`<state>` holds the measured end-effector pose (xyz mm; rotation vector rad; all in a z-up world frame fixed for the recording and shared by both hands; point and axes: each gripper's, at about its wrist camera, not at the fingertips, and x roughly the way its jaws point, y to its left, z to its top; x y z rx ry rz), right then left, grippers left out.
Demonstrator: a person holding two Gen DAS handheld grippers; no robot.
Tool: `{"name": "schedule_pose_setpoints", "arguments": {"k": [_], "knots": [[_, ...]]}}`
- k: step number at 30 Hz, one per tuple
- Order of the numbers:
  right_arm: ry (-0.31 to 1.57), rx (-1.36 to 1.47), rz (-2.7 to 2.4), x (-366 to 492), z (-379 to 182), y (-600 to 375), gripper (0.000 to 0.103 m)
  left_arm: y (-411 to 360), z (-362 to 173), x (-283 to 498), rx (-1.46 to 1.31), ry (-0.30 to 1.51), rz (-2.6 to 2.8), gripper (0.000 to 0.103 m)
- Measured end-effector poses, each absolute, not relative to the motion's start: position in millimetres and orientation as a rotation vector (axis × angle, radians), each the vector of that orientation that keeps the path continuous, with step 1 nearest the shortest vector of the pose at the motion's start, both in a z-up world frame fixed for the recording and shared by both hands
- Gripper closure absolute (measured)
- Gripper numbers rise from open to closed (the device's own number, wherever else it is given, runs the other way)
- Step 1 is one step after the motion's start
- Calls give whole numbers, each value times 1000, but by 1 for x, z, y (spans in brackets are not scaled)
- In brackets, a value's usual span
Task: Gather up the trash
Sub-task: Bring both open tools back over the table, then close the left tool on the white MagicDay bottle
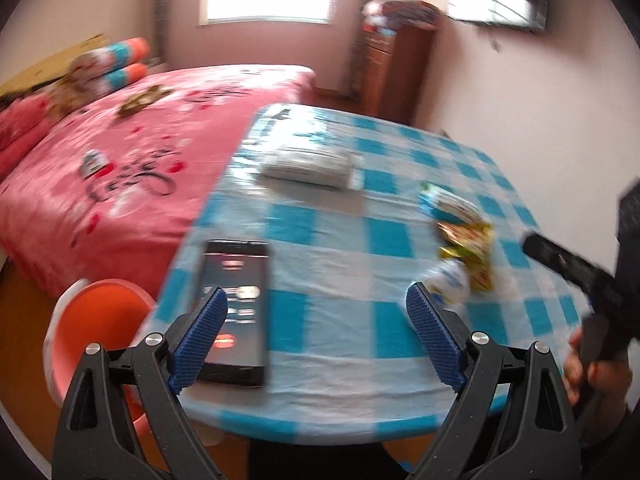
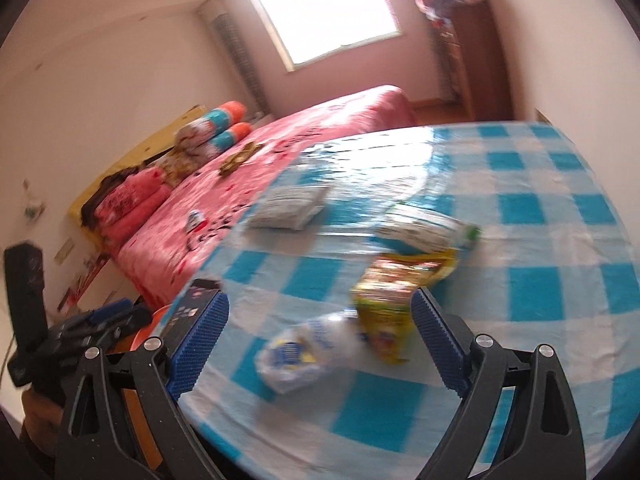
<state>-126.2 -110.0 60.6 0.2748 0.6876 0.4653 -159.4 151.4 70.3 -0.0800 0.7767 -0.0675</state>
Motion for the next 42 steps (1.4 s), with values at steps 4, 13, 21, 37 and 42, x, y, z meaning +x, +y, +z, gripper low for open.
{"name": "schedule_pose_setpoints", "arguments": {"k": [4,13,21,37,42], "knots": [[723,352,421,-116,47,-146,12,115,62,-148,-16,802,-184,12],[761,406,404,-106,33,-175,12,64,25,-121,101,913,-302,12],[796,381,478,-96,27,-158,12,57,8,-105,134,945,-332,12],[837,347,552,-79,20,-126,12,55,2,-86,102,940,-350,12],[841,340,549,-78,18,-126,12,50,2,-84,97,928,-346,15]]}}
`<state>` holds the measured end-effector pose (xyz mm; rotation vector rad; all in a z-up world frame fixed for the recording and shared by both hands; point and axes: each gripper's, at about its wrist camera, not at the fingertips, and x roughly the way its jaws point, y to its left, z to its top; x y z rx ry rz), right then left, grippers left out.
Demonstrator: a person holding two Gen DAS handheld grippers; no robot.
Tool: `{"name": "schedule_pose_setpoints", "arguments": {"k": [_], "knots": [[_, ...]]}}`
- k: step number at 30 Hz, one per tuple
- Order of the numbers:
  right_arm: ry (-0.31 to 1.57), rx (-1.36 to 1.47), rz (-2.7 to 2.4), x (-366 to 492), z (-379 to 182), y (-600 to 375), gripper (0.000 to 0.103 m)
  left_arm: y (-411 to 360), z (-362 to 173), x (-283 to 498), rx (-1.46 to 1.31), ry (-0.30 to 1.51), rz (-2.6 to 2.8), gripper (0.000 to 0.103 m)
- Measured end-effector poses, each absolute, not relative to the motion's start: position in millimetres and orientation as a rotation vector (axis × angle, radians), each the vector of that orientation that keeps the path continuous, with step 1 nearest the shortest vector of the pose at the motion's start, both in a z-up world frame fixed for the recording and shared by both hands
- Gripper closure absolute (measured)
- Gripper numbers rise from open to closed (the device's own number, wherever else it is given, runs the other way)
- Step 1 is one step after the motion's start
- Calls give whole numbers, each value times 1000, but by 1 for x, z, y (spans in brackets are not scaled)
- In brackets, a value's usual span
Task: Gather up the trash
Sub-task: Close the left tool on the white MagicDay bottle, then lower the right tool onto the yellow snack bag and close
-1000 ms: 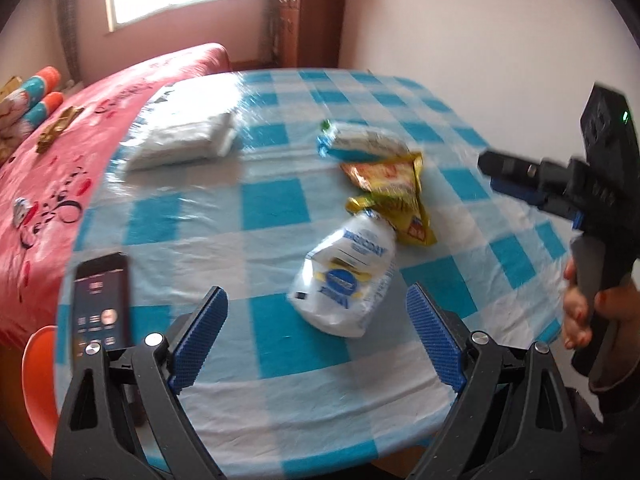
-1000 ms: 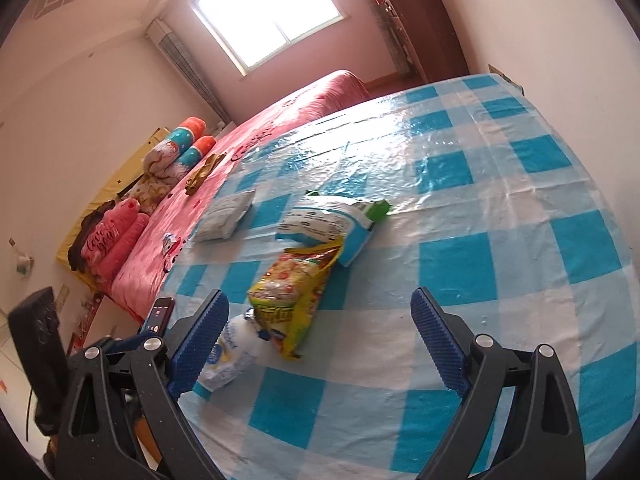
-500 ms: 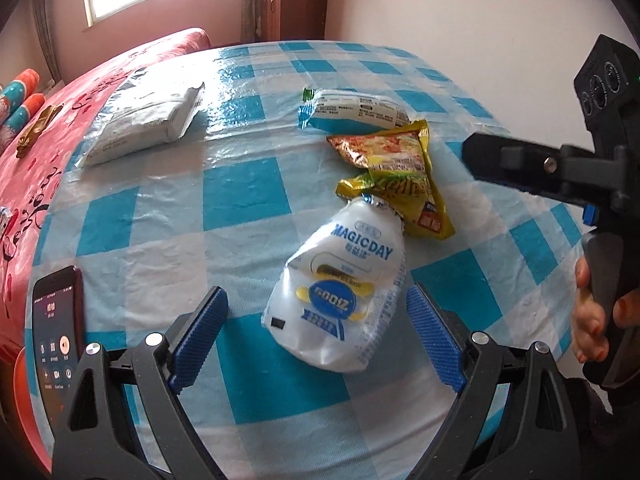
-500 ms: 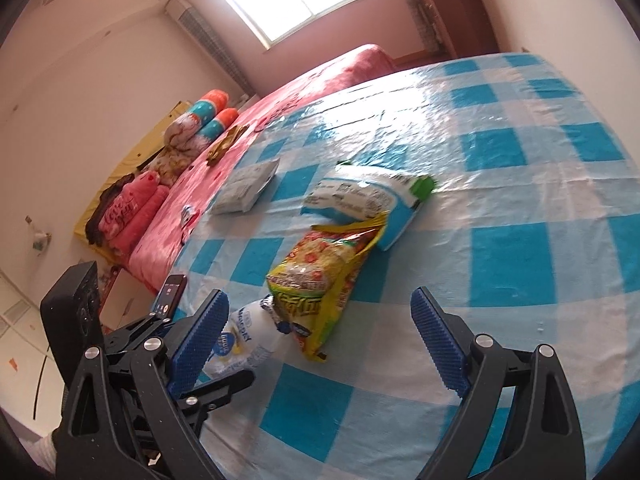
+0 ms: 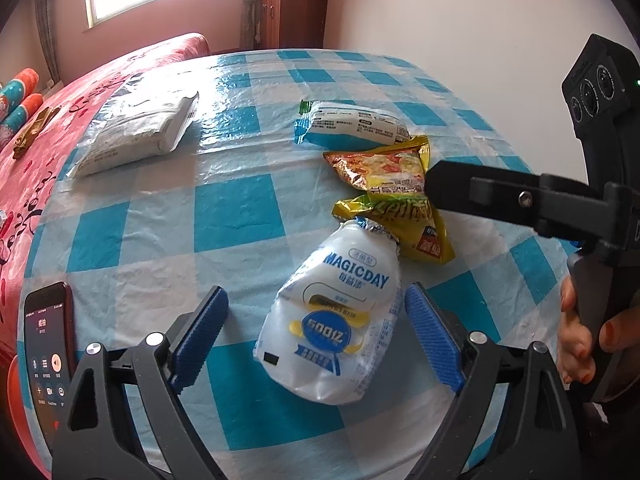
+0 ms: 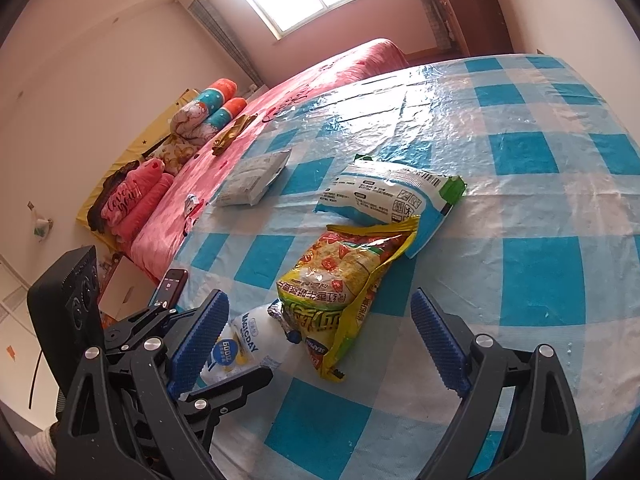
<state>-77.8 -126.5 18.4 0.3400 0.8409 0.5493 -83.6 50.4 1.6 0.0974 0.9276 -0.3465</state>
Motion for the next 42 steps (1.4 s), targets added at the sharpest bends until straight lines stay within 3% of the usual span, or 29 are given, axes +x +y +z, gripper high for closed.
{"name": "schedule_pose_setpoints", "arguments": {"k": [13,30,33,40,42], "knots": [[843,328,553,-75,17,-123,12,51,4,-86,86,892,-316,40],[835,272,525,-67,12,-110,12,69,6,-91,-19,869,-258,41],[837,262,522,-65,12,-107,18,74,11,-92,-32,853,-247,41],[842,207,503,-64,11,-96,19,84,20,-95,-49,836,-225,41],[845,193,489,-63,10,-94,25,86,21,-97,-48,832,-214,41]]}}
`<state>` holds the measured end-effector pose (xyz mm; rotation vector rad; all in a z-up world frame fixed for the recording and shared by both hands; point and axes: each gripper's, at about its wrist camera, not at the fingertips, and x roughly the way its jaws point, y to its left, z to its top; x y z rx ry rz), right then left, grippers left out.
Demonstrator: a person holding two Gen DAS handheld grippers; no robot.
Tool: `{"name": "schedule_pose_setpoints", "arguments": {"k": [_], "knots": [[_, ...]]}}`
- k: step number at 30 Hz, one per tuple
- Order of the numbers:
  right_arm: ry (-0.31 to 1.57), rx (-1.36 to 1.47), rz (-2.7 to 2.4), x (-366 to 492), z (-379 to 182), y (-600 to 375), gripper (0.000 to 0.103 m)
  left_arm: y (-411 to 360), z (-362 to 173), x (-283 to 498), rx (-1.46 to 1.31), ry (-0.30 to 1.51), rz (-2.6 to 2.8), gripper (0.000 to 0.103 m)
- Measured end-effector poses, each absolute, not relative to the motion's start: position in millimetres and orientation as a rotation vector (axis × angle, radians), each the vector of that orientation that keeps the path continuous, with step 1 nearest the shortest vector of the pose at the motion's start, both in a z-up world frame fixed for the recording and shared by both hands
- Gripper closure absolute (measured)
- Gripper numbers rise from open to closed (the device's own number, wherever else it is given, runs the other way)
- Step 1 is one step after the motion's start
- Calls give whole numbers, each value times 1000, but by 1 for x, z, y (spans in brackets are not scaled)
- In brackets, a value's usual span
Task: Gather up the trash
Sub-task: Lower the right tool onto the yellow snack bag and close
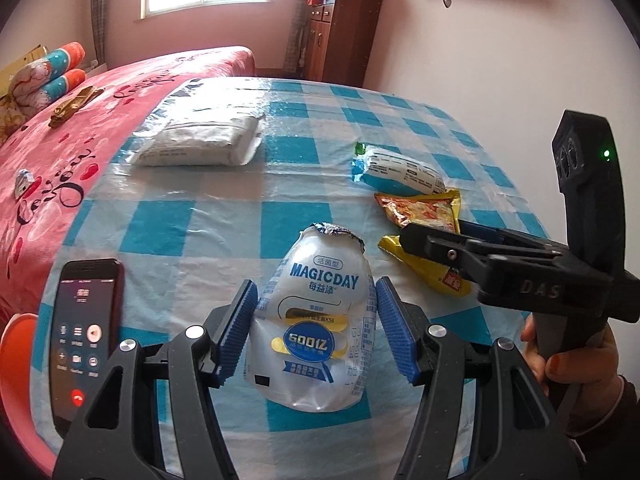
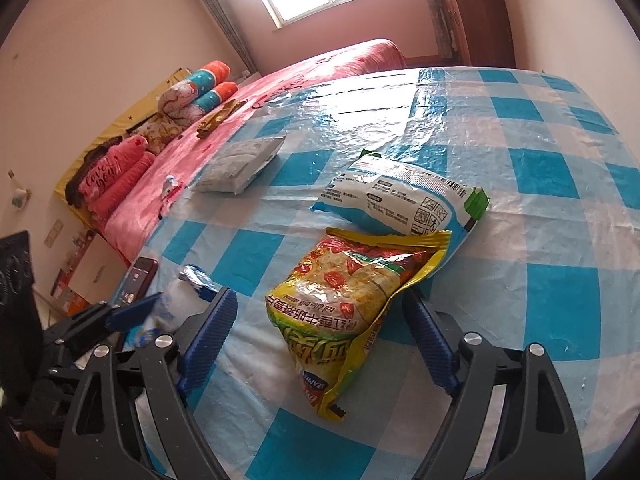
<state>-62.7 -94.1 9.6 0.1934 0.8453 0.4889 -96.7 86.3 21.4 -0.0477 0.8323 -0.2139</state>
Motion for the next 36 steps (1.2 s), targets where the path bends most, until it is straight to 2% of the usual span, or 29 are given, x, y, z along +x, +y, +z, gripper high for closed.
{"name": "schedule_pose_setpoints", "arguments": {"k": [12,36], "knots": [[851,169,456,-61,8,-94,39,105,29,-100,-71,825,-157,41],[825,114,473,-81,16,-85,53,125,43,-116,-85,785,-102,41]]}}
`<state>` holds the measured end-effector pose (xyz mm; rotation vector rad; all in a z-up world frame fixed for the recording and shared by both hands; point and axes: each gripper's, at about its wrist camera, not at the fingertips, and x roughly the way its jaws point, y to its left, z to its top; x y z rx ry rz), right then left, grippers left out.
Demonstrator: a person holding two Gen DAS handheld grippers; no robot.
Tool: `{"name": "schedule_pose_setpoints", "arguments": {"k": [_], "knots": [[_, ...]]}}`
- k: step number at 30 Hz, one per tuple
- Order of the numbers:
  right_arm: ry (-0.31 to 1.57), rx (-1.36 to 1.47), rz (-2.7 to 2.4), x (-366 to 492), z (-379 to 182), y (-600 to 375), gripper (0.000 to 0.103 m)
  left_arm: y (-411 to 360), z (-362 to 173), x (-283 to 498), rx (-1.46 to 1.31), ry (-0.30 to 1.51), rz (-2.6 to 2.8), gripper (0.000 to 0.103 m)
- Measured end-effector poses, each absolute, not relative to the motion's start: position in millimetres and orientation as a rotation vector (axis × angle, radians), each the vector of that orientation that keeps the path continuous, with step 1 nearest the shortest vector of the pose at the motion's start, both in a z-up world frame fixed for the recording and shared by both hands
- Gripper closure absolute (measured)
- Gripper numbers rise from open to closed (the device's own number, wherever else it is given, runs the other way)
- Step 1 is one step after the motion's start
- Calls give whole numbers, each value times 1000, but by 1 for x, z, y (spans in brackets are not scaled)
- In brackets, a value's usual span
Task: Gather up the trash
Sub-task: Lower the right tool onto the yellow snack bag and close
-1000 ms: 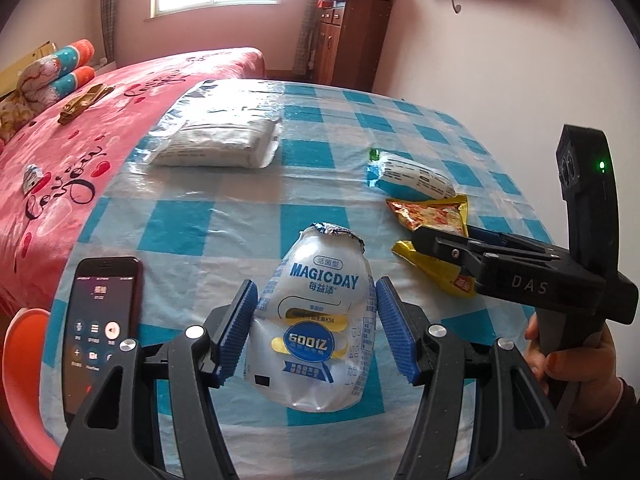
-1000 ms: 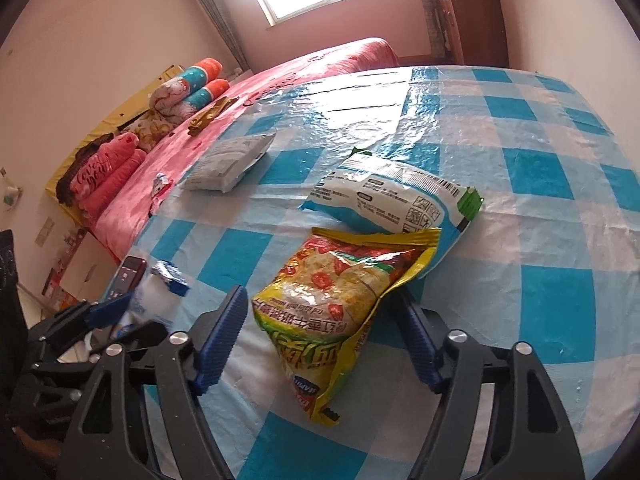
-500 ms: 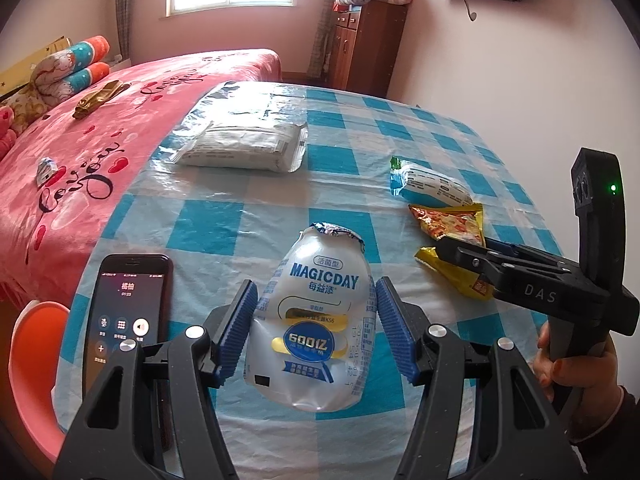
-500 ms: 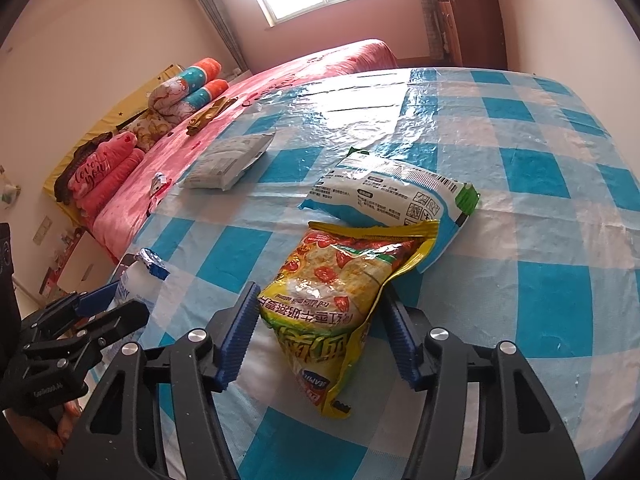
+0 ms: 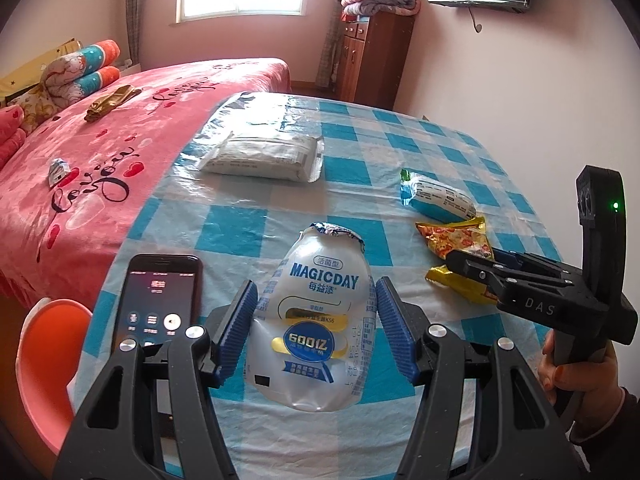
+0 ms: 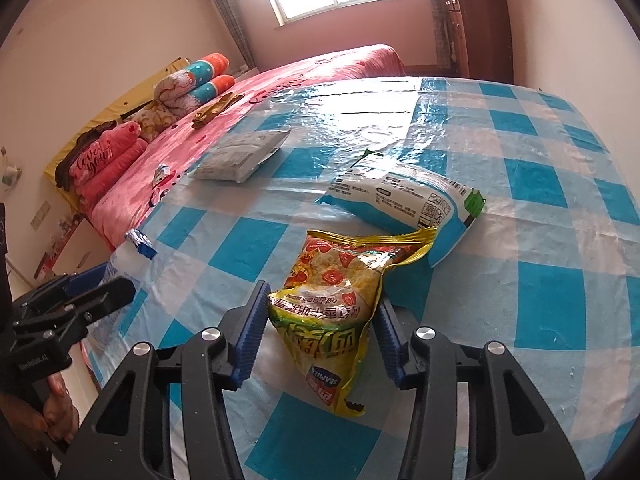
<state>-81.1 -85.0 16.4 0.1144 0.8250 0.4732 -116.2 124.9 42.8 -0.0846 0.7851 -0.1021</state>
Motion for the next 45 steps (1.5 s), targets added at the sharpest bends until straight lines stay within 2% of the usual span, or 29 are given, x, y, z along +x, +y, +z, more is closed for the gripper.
{"name": "schedule_pose_setpoints", "arguments": {"k": [6,22,28,31,33,35,39,45], "knots": [[817,73,478,-86,21,-78,61,133,47,-123,-87,776,-87,41],[866,86,494,-102,19,-91,62,139,51,-134,-88,761,-92,41],[878,98,458,-109,19,-107,56,141,49,-136,-98,774,-97,41],[883,117,434,-109,20,-114,50,144,50,-136,-107,777,-94,41],[886,130,421,-108,21,-116,40,145,52,-136,-116,774,-98,41],[883,139,407,-108,23,-118,35,146,53,-138,-115,766,-99,41],[887,136,383,-107,26,-116,30,146,53,-140,-121,765,-112,41],[925,112,334,-97,23,-102,29,148,56,-143,-122,758,-117,41]]}}
